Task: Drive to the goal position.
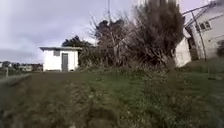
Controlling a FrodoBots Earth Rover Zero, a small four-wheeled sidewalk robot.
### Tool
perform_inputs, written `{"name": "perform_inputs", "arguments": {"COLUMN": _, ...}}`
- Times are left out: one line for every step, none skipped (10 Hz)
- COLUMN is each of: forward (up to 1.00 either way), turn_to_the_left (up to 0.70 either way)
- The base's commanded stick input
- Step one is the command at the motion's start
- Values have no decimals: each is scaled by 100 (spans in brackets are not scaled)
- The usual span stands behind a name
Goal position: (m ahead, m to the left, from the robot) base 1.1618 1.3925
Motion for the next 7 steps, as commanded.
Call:
{"name": "perform_inputs", "arguments": {"forward": 65, "turn_to_the_left": 0}}
{"name": "perform_inputs", "arguments": {"forward": 65, "turn_to_the_left": 0}}
{"name": "perform_inputs", "arguments": {"forward": 65, "turn_to_the_left": 0}}
{"name": "perform_inputs", "arguments": {"forward": 65, "turn_to_the_left": 0}}
{"name": "perform_inputs", "arguments": {"forward": 65, "turn_to_the_left": 0}}
{"name": "perform_inputs", "arguments": {"forward": 65, "turn_to_the_left": 0}}
{"name": "perform_inputs", "arguments": {"forward": 65, "turn_to_the_left": 0}}
